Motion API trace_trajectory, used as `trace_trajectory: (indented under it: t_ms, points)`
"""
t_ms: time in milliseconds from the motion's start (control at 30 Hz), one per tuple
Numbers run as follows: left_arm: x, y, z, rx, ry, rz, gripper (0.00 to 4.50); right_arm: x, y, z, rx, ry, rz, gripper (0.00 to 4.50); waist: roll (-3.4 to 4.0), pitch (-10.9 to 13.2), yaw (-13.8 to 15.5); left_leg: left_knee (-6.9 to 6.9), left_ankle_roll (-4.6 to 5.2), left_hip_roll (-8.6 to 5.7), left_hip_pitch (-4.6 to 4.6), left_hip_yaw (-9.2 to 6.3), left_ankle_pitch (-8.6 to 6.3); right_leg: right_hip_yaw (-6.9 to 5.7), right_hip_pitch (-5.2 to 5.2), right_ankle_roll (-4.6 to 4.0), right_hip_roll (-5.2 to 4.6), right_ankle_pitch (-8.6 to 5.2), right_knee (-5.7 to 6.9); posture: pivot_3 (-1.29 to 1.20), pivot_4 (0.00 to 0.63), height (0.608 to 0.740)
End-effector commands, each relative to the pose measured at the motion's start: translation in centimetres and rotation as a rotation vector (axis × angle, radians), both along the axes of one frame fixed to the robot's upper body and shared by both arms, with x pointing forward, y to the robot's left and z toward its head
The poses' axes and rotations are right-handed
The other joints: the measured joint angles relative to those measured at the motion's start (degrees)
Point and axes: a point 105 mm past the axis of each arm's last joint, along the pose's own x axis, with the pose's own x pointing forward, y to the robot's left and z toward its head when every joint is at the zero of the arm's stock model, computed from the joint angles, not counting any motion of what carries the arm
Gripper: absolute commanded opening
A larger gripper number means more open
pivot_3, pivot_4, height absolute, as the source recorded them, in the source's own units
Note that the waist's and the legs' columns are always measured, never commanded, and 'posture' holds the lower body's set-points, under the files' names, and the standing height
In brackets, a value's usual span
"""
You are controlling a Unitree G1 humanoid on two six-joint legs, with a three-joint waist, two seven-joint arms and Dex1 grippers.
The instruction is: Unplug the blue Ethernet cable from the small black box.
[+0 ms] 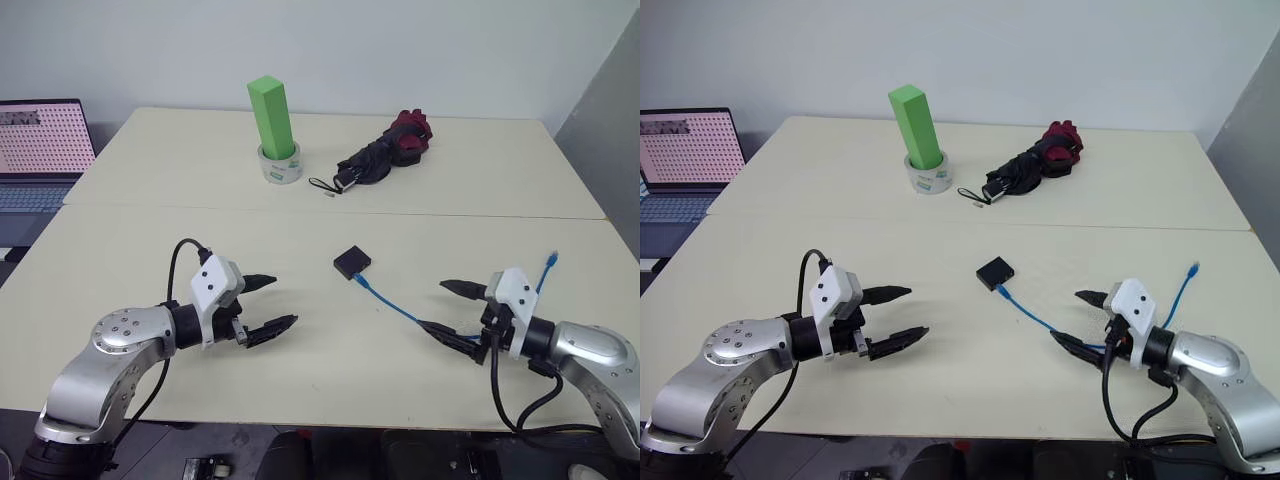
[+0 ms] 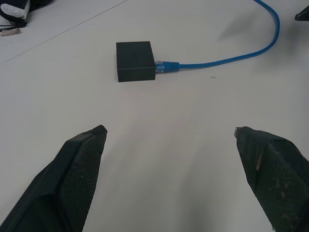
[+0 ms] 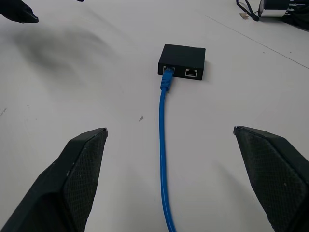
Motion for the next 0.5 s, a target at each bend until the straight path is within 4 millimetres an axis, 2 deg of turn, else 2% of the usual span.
trace_trajectory:
  t_ms: [33, 300, 500]
  points:
    - [-0.2, -0.8, 1.5, -0.022, -0.071, -0.043, 4.50, -0.4, 0.1, 1.0, -0.007, -0.048, 0.020, 4.44, 0.00, 0.00, -0.03, 0.00, 0.00, 0.00, 0.00, 0.00, 0.00, 0.00, 0.00, 0.00, 0.00, 0.00, 0.00, 0.00, 0.150, 0.740]
    - [0.1, -1.3, 1.7, -0.005, -0.079, -0.044, 4.50, -0.3, 0.7, 0.5, -0.013, -0.027, 0.022, 4.44, 0.00, 0.00, -0.05, 0.00, -0.01, 0.00, 0.01, 0.01, 0.01, 0.01, 0.00, 0.00, 0.00, 0.00, 0.00, 0.00, 0.150, 0.740]
    - [-0.2, -1.4, 1.0, 0.009, -0.068, -0.054, 4.50, 0.4, 1.5, 0.1, -0.015, -0.024, 0.008, 4.44, 0.00, 0.00, -0.05, 0.00, -0.01, 0.00, 0.01, 0.01, 0.01, 0.01, 0.00, 0.00, 0.00, 0.00, 0.00, 0.00, 0.150, 0.740]
